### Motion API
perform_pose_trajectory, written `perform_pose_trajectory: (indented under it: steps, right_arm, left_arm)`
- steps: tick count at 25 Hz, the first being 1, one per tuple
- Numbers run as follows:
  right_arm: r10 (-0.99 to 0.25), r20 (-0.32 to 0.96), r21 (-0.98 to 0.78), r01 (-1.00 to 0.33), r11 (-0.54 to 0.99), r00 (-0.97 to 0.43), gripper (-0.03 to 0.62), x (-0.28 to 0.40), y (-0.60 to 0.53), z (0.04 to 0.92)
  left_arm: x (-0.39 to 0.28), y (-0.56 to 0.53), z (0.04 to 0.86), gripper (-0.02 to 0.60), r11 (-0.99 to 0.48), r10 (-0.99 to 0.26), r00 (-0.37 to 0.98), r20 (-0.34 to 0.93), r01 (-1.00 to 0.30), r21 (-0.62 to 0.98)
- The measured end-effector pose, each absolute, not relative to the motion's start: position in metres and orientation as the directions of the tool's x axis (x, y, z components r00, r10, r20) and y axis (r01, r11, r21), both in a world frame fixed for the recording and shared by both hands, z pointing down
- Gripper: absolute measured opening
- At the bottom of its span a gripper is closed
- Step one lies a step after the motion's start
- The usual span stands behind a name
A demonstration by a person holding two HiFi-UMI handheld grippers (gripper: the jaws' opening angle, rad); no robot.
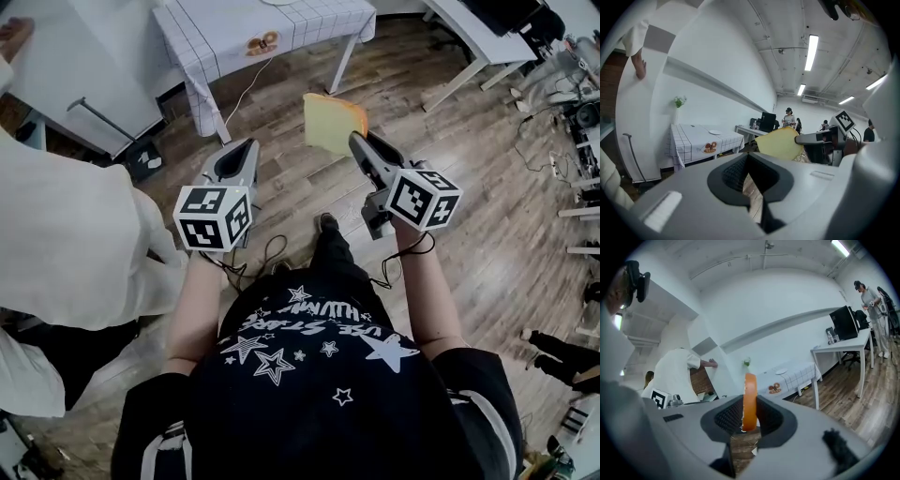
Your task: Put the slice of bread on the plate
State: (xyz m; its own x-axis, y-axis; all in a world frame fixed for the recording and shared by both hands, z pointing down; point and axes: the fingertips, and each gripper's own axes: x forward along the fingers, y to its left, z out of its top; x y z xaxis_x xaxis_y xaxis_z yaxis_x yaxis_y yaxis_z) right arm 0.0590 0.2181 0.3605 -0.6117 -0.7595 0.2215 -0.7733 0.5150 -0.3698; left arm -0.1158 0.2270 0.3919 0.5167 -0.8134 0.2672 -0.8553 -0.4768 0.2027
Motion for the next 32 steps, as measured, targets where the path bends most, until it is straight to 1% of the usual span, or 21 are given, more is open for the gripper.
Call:
perform_pose_trajectory:
  steps: [7,16,20,25,32]
  right_arm:
    - [-0.743,0.236,-0.366,-0.766,0.528,-0.626,0.092,0.047,0.225,0.362]
    - [-0.735,0.242,-0.358,-0.763,0.538,-0.633,0.092,0.051,0.228,0.361]
    - [-0.738,0.233,-0.286,-0.770,0.570,-0.633,0.092,0.051,0.222,0.358]
    - [-0.708,0.231,-0.287,-0.741,0.606,-0.668,0.092,0.054,0.198,0.359]
    - [-0.666,0.234,-0.312,-0.704,0.638,-0.708,0.092,0.079,0.135,0.363]
  left_arm:
    - [-0.120,0.230,0.393,0.008,-0.472,-0.814,0.515,0.268,-0.856,0.213]
    - [-0.116,0.231,0.391,0.008,-0.468,-0.817,0.512,0.265,-0.858,0.212]
    - [-0.112,0.223,0.396,0.008,-0.463,-0.817,0.509,0.270,-0.859,0.217]
    - [-0.105,0.203,0.399,0.008,-0.438,-0.830,0.485,0.276,-0.872,0.217]
    - [-0.086,0.157,0.401,0.008,-0.377,-0.852,0.423,0.308,-0.905,0.198]
